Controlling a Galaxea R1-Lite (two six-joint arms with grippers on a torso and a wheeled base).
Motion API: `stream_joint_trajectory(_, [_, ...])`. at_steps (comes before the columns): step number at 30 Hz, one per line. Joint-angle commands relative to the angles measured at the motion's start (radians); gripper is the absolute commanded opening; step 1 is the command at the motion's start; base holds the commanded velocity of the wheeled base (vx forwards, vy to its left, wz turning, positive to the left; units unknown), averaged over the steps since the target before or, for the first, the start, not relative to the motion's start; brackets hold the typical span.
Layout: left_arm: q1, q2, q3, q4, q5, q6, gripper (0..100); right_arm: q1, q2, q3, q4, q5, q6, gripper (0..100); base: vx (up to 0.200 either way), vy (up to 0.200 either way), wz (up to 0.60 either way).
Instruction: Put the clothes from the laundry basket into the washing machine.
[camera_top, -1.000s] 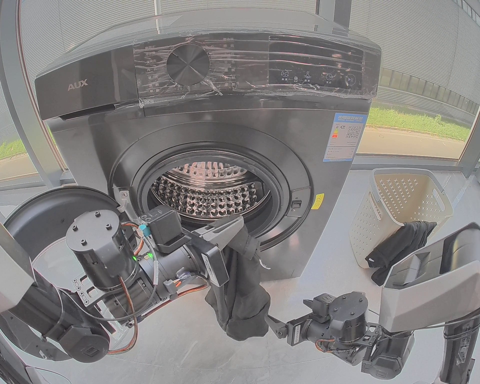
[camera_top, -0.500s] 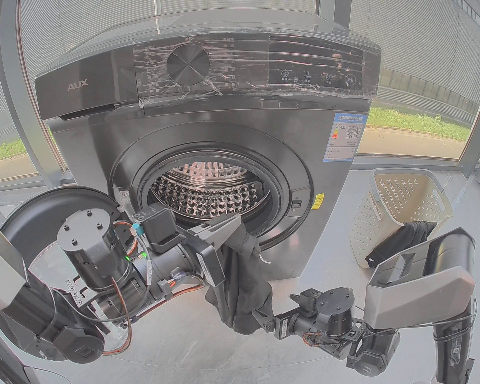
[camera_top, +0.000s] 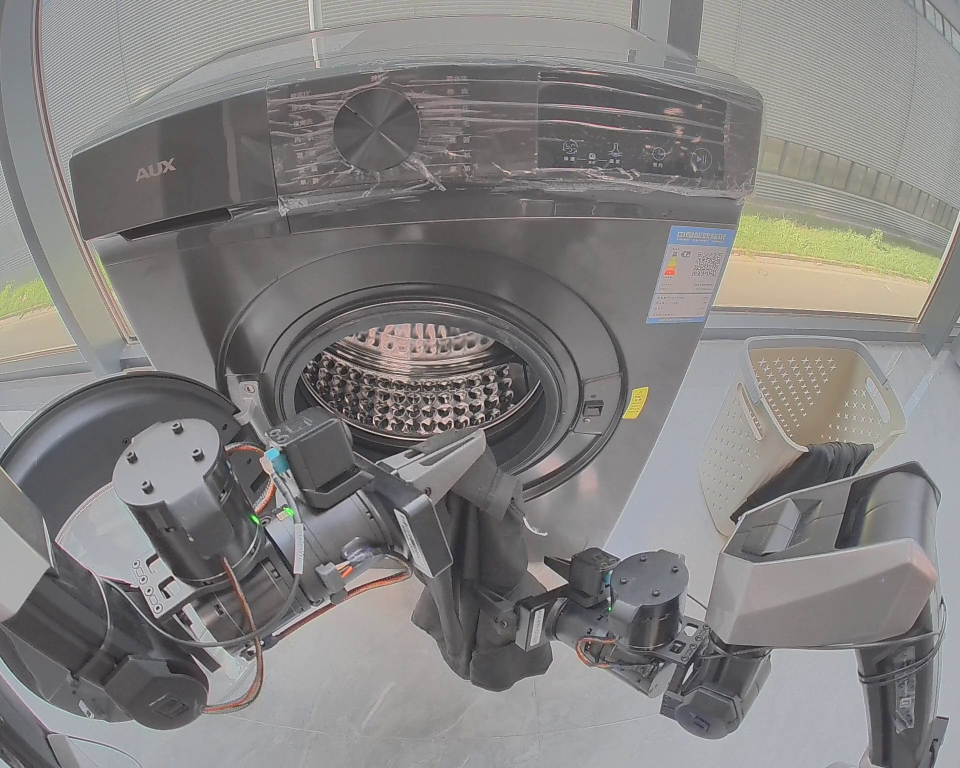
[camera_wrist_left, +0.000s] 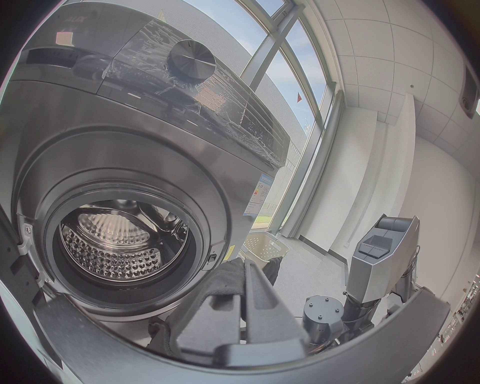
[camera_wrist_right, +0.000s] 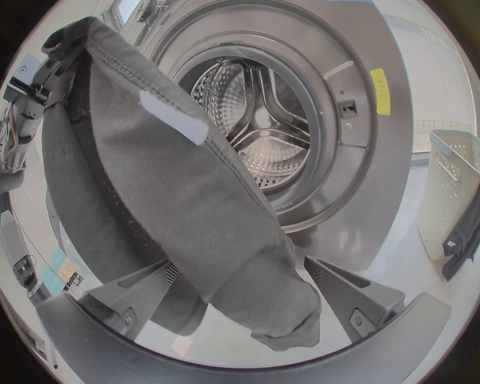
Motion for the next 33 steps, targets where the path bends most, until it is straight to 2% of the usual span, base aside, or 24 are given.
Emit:
stream_joint_trajectory(1, [0.001, -0.001, 0.002, -0.001, 0.0, 0.0, 0, -0.009, 0.016, -0.056, -0.003, 0.005, -0.019, 100, 0.0, 0.0, 0.0])
stream_joint_trajectory(2, [0.001, -0.001, 0.005, -0.001, 0.0, -0.001, 0, -0.014, 0.016, -0.058, -0.003, 0.005, -0.022, 0, 0.0, 0.0, 0.0])
stream_joint_trajectory(7, [0.013, -0.009, 0.051, -0.011, -0.002, -0.001, 0, -0.037, -0.014, -0.036, -0.004, 0.006, -0.025, 0, 0.0, 0.0, 0.0])
stream_joint_trajectory(12, [0.051, -0.037, 0.106, -0.023, -0.006, -0.001, 0, -0.035, -0.169, 0.082, 0.001, 0.011, -0.024, 0, 0.0, 0.0, 0.0])
stream_joint_trajectory(16, [0.091, -0.09, 0.143, -0.049, -0.02, -0.037, 0, -0.025, -0.284, 0.153, 0.002, 0.023, -0.028, 0, 0.0, 0.0, 0.0])
stream_joint_trajectory(17, [0.096, -0.099, 0.149, -0.05, -0.02, -0.038, 0, -0.025, -0.298, 0.16, 0.002, 0.023, -0.03, 0, 0.0, 0.0, 0.0])
stream_joint_trajectory(19, [0.109, -0.135, 0.172, -0.049, -0.02, -0.04, 0, -0.022, -0.335, 0.199, 0.002, 0.023, -0.042, 0, 0.0, 0.0, 0.0])
stream_joint_trajectory(23, [0.14, -0.188, 0.215, -0.047, -0.022, -0.038, 0, -0.023, -0.396, 0.258, 0.002, 0.025, -0.113, 0, 0.0, 0.0, 0.0])
stream_joint_trajectory(29, [0.206, -0.204, 0.226, -0.044, -0.065, -0.037, 0, -0.023, -0.456, 0.265, 0.001, 0.04, -0.127, 0, 0.0, 0.0, 0.0])
stream_joint_trajectory(33, [0.206, -0.199, 0.217, -0.046, -0.072, -0.038, 0, -0.022, -0.471, 0.271, 0.001, 0.042, -0.119, 0, 0.0, 0.0, 0.0])
